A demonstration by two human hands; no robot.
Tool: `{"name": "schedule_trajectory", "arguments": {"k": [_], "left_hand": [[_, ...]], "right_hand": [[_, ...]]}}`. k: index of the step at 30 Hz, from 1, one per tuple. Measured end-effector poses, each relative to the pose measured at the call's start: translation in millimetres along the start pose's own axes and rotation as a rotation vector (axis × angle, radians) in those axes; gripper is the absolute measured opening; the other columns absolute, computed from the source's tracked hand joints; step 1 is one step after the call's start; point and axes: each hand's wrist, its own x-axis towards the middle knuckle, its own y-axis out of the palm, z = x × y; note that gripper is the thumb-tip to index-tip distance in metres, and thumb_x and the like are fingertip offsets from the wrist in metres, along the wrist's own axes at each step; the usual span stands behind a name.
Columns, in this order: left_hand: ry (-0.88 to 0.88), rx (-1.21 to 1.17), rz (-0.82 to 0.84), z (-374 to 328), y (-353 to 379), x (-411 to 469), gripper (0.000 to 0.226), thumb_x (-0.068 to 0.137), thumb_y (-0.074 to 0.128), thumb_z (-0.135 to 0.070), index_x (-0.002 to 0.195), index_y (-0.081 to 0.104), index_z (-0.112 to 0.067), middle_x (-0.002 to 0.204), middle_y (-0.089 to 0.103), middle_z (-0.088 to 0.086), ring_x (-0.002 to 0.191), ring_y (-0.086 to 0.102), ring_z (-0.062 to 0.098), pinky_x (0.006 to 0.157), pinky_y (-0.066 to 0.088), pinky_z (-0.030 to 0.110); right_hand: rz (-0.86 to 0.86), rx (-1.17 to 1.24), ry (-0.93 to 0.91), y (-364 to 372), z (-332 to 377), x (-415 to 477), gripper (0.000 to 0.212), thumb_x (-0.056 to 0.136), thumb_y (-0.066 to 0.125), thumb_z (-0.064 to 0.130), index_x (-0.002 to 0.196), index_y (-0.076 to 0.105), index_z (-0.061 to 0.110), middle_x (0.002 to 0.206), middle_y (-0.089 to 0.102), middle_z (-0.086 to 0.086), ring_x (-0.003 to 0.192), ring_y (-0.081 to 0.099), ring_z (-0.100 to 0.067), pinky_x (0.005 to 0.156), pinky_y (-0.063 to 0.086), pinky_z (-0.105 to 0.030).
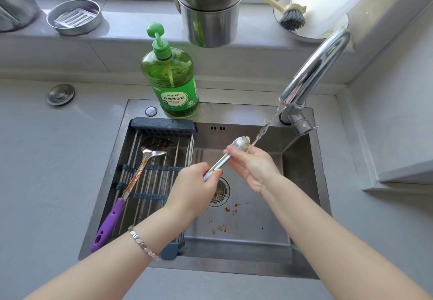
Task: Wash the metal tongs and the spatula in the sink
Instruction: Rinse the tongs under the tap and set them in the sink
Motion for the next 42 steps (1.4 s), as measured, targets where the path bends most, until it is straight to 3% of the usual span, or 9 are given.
{"name": "schedule_trajectory", "arguments": {"k": [2,6,12,17,24,30,34,38,42], "left_hand": [[0.008,-0.007,0.010,1.8,-1.7,-2.1,0.038,0.093,0.055,-0.026,0.076,0.057,0.008,0.056,0.044,0.004,0.052,0.038,0.018,0.051,0.031,0.028],[0.032,0.008,0.033,0.2,0.1,-4.7,0.039,0.091,0.057,-0.027,0.061,0.050,-0.003,0.051,0.039,0.000,0.051,0.036,0.017,0.052,0.030,0.027],[-0.003,-0.012,0.031,6.5,0.9,-3.7,0.038,0.091,0.057,-0.028,0.072,0.057,0.005,0.055,0.044,0.003,0.052,0.039,0.018,0.053,0.032,0.028],[0.063,0.040,0.070,2.0,4.7,-2.9,0.038,0.090,0.058,-0.030,0.070,0.057,0.003,0.055,0.044,0.004,0.053,0.038,0.018,0.053,0.031,0.028],[0.028,0.032,0.081,-10.9,14.3,17.9,0.037,0.089,0.058,-0.034,0.076,0.058,0.000,0.058,0.049,0.001,0.055,0.044,0.019,0.056,0.036,0.031],[-0.153,-0.246,0.263,-41.5,26.4,45.4,0.043,0.092,0.054,-0.040,0.060,0.058,-0.012,0.036,0.050,-0.006,0.044,0.052,0.010,0.067,0.052,0.032],[-0.222,-0.367,0.354,-53.9,28.2,59.3,0.045,0.100,0.039,-0.034,0.067,0.059,-0.012,0.041,0.048,-0.005,0.043,0.056,0.007,0.082,0.054,0.038],[-0.139,-0.371,0.446,-51.0,26.1,59.0,0.043,0.102,0.036,-0.031,0.071,0.060,-0.012,0.035,0.044,-0.008,0.040,0.052,0.003,0.066,0.046,0.027],[-0.095,-0.202,0.404,-51.4,32.0,57.5,0.054,0.095,0.043,-0.048,0.052,0.043,-0.014,0.037,0.040,-0.007,0.035,0.044,0.009,0.055,0.047,0.023]], "right_hand": [[-0.030,-0.104,0.004,0.5,3.2,-3.1,0.008,0.082,0.068,0.006,0.078,0.061,0.006,0.073,0.062,-0.005,0.057,0.064,-0.009,0.053,0.056,-0.017],[-0.218,-0.208,0.047,-3.8,14.5,0.5,0.034,0.088,0.058,0.043,0.072,0.061,0.013,0.061,0.061,0.002,0.043,0.059,-0.003,0.043,0.052,-0.016],[-0.078,-0.189,-0.006,-4.7,0.0,-0.3,0.015,0.087,0.065,0.023,0.077,0.062,0.013,0.071,0.063,0.001,0.057,0.061,-0.005,0.050,0.051,-0.014],[-0.273,-0.200,0.050,-10.8,10.1,3.5,0.039,0.089,0.053,0.049,0.071,0.058,0.014,0.060,0.058,0.002,0.044,0.054,-0.004,0.041,0.047,-0.016],[0.049,0.002,0.012,-20.9,4.0,-3.2,0.014,0.083,0.063,-0.001,0.077,0.063,0.012,0.060,0.066,0.005,0.058,0.063,-0.003,0.056,0.052,-0.012],[-0.040,0.107,-0.030,-38.2,26.3,4.3,0.010,0.087,0.062,0.016,0.078,0.060,0.013,0.066,0.065,0.003,0.062,0.061,-0.006,0.052,0.052,-0.012],[-0.068,0.174,-0.091,-40.9,39.0,6.8,0.015,0.090,0.058,0.022,0.078,0.059,0.014,0.075,0.062,0.001,0.069,0.059,-0.008,0.063,0.052,-0.016],[-0.044,0.168,-0.112,-37.6,40.9,6.6,0.014,0.089,0.060,0.018,0.076,0.060,0.011,0.065,0.067,0.002,0.059,0.064,-0.007,0.057,0.053,-0.016],[-0.021,0.088,-0.111,-30.3,32.5,7.3,0.017,0.088,0.061,0.016,0.073,0.063,0.010,0.054,0.065,0.004,0.056,0.062,-0.008,0.052,0.053,-0.017]]}}
